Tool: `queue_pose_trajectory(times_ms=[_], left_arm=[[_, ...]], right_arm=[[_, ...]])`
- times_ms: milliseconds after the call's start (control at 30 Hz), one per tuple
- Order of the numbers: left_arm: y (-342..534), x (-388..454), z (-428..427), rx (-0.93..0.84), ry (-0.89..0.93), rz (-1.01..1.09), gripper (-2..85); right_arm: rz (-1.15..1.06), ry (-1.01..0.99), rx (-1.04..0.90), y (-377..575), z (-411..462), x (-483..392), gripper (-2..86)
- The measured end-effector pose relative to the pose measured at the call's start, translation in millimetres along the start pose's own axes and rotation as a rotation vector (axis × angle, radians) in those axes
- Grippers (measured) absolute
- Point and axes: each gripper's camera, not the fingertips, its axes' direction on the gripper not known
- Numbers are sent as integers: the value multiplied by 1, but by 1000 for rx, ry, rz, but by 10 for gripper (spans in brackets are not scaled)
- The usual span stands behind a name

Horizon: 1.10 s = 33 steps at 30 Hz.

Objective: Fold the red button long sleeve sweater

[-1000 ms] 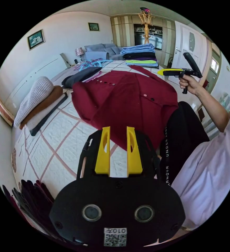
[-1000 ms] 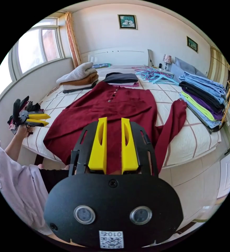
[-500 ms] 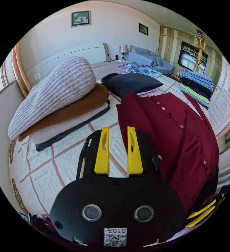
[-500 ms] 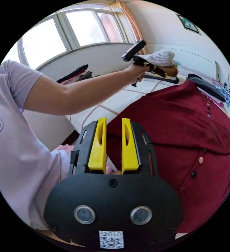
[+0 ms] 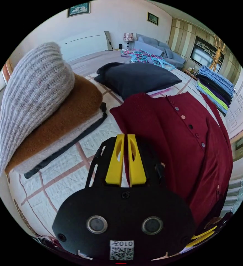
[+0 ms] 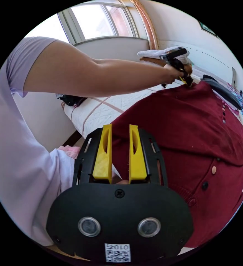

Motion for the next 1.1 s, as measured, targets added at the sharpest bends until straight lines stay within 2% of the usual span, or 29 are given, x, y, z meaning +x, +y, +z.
queue_pose_trajectory(times_ms=[67,133,333,467,567,633,700,767,800,967,1100], left_arm=[[7,-12,-34,91,-72,-19,4],[8,-20,-45,102,-66,-22,2],[15,-17,19,-124,-106,30,4],[28,1,-15,37,-178,27,9],[51,16,-59,137,-322,40,12],[73,20,-88,182,-317,35,13],[99,29,-117,229,-204,55,14],[130,61,-144,222,56,204,13],[136,71,-147,203,108,235,13],[184,146,-137,103,406,281,10],[193,145,-140,116,446,226,4]], right_arm=[[-1,26,-12,-3,3,-2,106],[6,33,-48,-7,10,-2,108],[80,-26,-44,-10,17,5,100],[74,-25,-46,-9,6,-3,102],[85,68,78,5,-32,-7,105],[160,144,146,19,-63,3,108],[311,345,177,46,-104,27,110],[447,520,145,64,-133,55,111],[525,602,146,73,-153,77,111],[689,798,162,66,-218,172,112],[779,772,58,37,-220,272,116]])
